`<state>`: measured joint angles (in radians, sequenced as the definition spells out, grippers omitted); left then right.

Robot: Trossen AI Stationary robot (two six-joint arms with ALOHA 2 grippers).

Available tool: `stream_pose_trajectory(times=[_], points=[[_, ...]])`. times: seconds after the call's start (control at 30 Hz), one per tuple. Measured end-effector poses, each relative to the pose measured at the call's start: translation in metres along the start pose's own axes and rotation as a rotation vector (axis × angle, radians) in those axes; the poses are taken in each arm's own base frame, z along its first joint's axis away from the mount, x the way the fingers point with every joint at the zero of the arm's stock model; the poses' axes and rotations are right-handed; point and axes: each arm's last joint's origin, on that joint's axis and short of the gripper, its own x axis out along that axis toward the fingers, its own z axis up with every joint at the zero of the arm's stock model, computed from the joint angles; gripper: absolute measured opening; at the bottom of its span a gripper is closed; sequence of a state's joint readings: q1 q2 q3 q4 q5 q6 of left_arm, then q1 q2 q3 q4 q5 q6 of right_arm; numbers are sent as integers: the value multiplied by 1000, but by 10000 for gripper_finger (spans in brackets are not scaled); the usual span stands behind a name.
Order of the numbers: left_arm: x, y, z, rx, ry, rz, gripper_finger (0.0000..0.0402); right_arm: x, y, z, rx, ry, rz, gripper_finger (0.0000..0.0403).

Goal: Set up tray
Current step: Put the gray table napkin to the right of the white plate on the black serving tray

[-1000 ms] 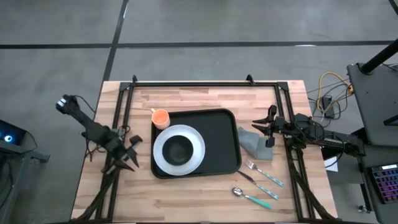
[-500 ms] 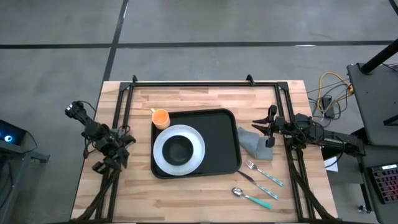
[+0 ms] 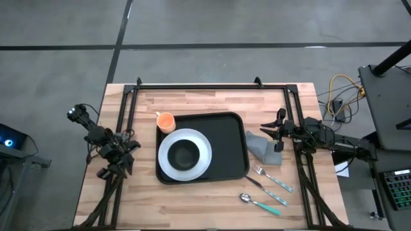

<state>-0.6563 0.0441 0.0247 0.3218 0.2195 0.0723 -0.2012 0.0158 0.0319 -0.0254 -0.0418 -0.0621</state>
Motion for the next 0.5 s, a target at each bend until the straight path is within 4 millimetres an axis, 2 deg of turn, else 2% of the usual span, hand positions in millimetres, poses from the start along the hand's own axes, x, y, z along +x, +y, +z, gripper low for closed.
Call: stream_pose_trajectory(times=[0.37,0.5], points=[[-1,0,-5,-4,13,12,71,0,0,0,1,0,0,68],[-1,-1,-10,-26,71,10,71,0,0,0,1,0,0,68]])
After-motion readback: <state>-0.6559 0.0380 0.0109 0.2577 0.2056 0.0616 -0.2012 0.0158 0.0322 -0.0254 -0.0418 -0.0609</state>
